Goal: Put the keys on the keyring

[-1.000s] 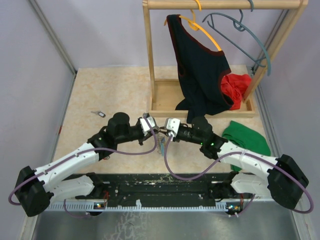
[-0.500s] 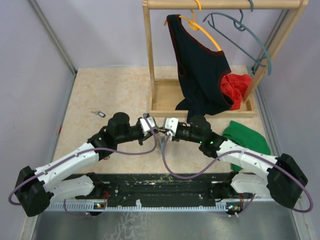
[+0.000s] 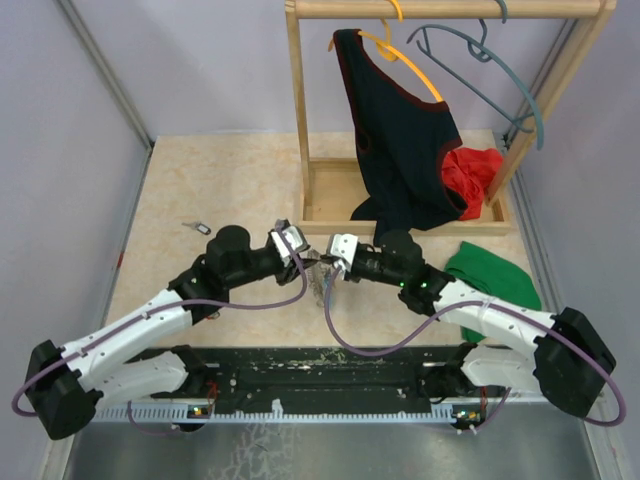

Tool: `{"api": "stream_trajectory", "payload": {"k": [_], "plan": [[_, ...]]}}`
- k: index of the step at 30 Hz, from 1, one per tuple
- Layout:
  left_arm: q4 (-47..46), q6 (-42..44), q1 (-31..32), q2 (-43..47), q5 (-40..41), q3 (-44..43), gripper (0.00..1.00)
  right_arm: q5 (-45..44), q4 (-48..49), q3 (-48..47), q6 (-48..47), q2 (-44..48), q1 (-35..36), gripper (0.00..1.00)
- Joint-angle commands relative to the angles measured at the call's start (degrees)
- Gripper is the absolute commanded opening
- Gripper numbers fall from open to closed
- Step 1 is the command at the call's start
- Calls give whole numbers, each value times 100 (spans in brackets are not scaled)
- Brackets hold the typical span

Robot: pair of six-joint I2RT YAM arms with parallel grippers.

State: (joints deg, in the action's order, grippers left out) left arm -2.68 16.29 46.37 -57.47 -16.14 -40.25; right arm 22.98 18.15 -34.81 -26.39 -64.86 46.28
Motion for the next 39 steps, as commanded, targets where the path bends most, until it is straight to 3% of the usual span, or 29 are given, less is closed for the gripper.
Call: {"api": "stream_trajectory", "payload": {"k": [1, 5, 13, 17, 26, 39], "plan": [[-482, -586, 28, 261, 788, 152, 46, -33, 543, 83, 226, 299, -128, 0], [-489, -1253, 23, 455, 1880, 311, 53, 6, 663, 147, 304, 327, -155, 0], [948, -3082, -252, 623, 3888, 440, 65, 81, 834, 270, 427, 328, -154, 0], [1715, -4152, -795, 697, 3994, 687, 70, 169, 948, 345, 512, 348, -155, 0], [2704, -5397, -2019, 610, 3636, 1230, 76, 328, 1032, 409, 675, 314, -150, 0], [5032, -8113, -2160, 750, 4088, 1100, 77, 605, 1347, 558, 917, 423, -155, 0]]}}
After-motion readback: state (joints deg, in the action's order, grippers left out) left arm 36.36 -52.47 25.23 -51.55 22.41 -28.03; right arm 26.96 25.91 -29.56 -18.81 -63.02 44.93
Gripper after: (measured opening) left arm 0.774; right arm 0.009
